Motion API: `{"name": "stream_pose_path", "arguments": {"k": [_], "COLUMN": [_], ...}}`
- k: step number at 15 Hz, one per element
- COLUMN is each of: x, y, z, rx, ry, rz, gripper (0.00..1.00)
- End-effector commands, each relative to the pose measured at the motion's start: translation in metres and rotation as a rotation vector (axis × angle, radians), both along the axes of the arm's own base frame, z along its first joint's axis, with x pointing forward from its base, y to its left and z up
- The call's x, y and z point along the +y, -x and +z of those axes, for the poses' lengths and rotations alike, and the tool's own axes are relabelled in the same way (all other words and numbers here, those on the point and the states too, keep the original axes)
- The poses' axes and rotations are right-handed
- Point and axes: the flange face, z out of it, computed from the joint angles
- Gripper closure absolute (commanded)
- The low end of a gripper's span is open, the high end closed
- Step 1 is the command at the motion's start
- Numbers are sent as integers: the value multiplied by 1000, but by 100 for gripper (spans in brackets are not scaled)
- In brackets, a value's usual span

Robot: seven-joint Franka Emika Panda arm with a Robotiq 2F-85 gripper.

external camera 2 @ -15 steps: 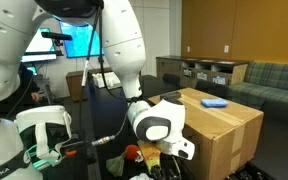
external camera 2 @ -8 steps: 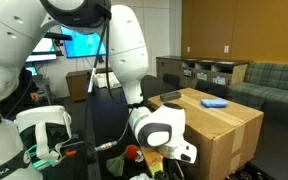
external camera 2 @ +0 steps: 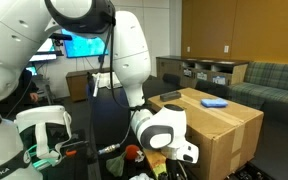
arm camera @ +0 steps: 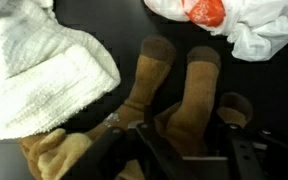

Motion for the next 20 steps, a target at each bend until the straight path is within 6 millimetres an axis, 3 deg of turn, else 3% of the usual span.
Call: {"name": "stream_pose_path", "arguments": {"k": [1, 4, 9, 16, 20], "x": [2, 9, 29, 71, 96], "y": [-5, -2, 7, 25, 16], "z": [0, 6, 45, 149, 222], "rx": [-17, -12, -26, -105, -163], "ry": [12, 10, 51, 161, 262], "rz": [14, 19, 26, -71, -154], "gripper": [77, 99, 99, 98, 98]}}
